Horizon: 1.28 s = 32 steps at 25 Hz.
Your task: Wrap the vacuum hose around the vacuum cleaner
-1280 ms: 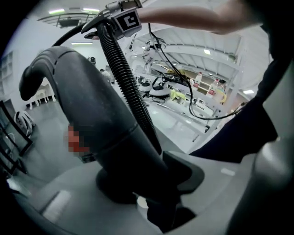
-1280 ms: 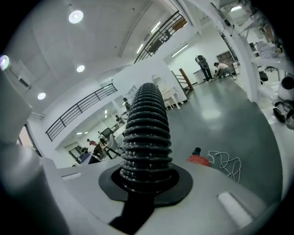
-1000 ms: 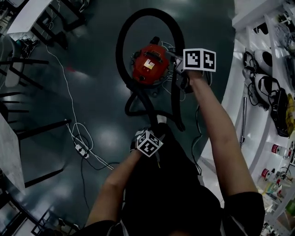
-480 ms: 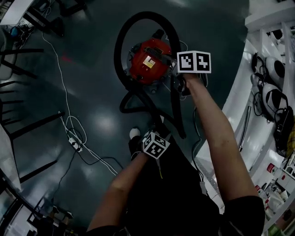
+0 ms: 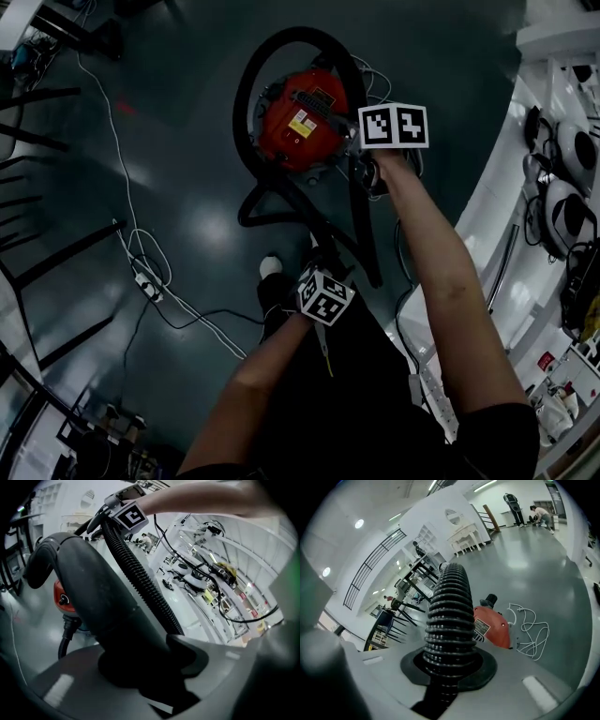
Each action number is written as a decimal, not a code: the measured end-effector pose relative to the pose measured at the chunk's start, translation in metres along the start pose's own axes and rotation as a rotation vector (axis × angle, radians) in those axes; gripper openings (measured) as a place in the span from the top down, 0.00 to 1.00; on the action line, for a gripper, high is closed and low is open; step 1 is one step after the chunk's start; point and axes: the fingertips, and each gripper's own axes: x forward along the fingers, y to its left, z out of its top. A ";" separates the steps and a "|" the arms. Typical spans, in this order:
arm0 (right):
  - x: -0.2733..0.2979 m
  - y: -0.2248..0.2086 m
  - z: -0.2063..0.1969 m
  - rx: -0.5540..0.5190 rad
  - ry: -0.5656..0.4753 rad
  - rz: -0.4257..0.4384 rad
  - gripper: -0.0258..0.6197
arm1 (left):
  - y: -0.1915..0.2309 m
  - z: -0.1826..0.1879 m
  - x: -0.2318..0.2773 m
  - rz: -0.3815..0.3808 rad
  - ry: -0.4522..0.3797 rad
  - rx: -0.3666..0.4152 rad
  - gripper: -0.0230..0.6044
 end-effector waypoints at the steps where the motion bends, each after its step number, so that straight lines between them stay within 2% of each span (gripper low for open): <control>1: 0.005 -0.004 -0.001 -0.002 0.009 0.001 0.85 | 0.002 0.001 0.004 0.003 -0.001 -0.012 0.68; 5: 0.017 -0.023 -0.005 -0.002 0.029 -0.012 0.84 | 0.003 0.008 0.021 0.007 -0.008 -0.036 0.68; 17: 0.045 -0.085 -0.013 0.089 0.101 -0.048 0.84 | -0.005 0.026 0.065 0.026 -0.028 -0.098 0.68; 23: 0.056 -0.122 -0.013 0.088 0.151 -0.176 0.81 | -0.007 0.037 0.073 0.014 -0.053 -0.142 0.69; 27: 0.060 -0.143 -0.004 0.006 0.172 -0.292 0.77 | 0.001 0.049 0.076 0.011 -0.079 -0.210 0.70; 32: 0.068 -0.158 0.011 -0.057 0.146 -0.383 0.71 | 0.019 0.060 0.077 0.009 -0.108 -0.295 0.70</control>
